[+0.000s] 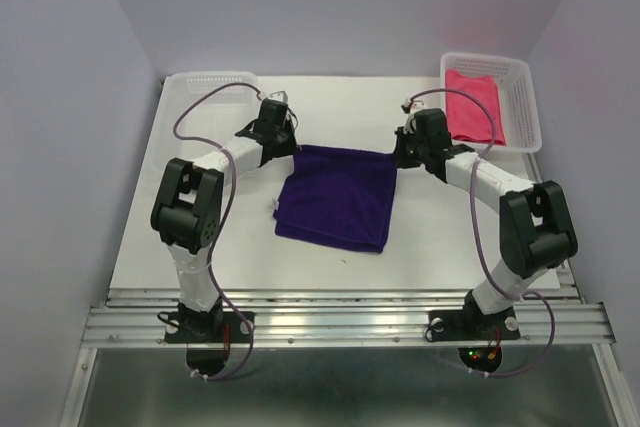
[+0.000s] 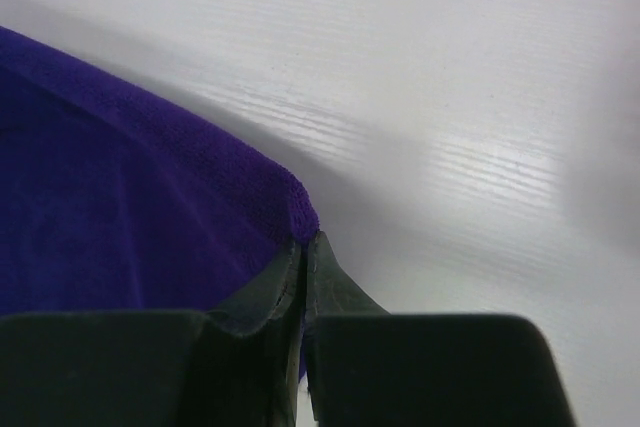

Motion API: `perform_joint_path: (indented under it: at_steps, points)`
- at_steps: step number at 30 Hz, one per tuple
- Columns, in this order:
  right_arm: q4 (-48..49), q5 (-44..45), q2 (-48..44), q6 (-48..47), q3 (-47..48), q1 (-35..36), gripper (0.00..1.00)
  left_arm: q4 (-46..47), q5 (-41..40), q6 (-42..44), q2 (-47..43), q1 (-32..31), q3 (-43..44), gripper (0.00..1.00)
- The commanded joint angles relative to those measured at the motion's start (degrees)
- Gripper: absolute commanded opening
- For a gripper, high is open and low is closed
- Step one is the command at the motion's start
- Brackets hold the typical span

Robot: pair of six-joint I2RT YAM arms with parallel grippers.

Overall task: Fold and stack the towels
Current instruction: Fold the towel

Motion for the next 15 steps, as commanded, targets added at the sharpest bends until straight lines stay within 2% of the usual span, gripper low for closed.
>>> perform_joint_path:
  at_steps: [1, 6, 15]
  points:
    - [3.3, -3.7, -6.3, -0.7, -3.9, -0.4, 0.01, 5.2, 0.9, -0.2, -7.3, 0.2, -4.4, 0.0]
    - [3.6, -4.9, -11.2, -0.4, -8.2, -0.4, 0.01, 7.7, 0.0, 2.0, -10.8, 0.2, -7.4, 0.0]
    - [3.4, -5.8, -14.6, -0.6, -10.8, -0.4, 0.01, 9.4, 3.8, 10.2, -10.6, 0.2, -4.8, 0.0]
